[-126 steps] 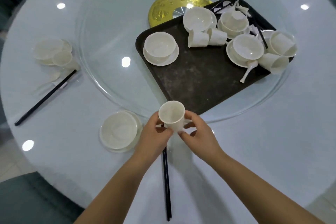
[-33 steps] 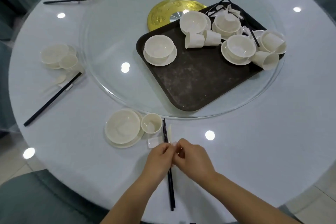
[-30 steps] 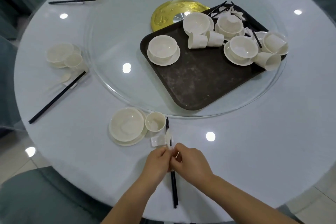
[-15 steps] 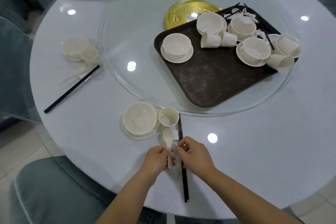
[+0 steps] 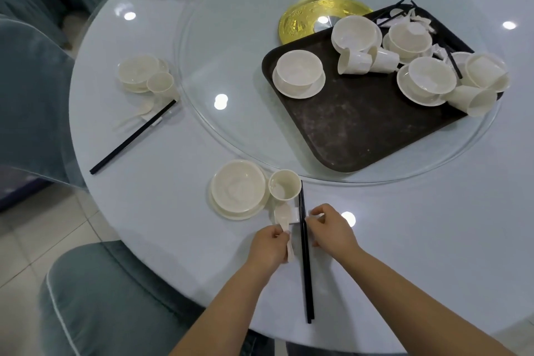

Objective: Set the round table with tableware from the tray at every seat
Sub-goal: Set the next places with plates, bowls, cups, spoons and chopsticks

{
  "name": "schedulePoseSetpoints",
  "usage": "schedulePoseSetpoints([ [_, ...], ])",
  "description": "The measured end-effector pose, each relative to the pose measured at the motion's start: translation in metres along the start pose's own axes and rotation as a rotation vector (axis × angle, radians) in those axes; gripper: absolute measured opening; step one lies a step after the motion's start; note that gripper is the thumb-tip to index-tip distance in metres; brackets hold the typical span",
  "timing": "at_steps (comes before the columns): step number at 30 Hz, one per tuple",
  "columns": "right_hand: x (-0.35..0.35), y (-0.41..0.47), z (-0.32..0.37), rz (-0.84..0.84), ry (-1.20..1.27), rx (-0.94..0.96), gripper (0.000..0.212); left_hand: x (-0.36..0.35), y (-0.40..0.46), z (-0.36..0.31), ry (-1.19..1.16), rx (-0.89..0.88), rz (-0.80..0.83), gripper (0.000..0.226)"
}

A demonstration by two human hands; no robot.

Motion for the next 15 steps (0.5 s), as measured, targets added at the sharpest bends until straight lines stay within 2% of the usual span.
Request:
schedulePoseSetpoints([
  [9,-0.004,0.017,0.009,0.005,0.001,-0.011,0.019,0.003,0.008,0.001,-0.031,0.012,-0.051,0.017],
  [15,-0.005,0.023,0.009,-0.006,-0.003,0.051,0.003,0.001,0.012,0.003,0.006,-0.006,-0.083,0.022],
])
Point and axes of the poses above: each hand's wrist, its own y-axis towards the middle knuckle, its own x-axis out of the back of the hand, z = x × y, the point moved 3 cm from there along y, towards the middle knuckle, and after that the axes turned 7 degrees about -z, right-handed, at the moved point
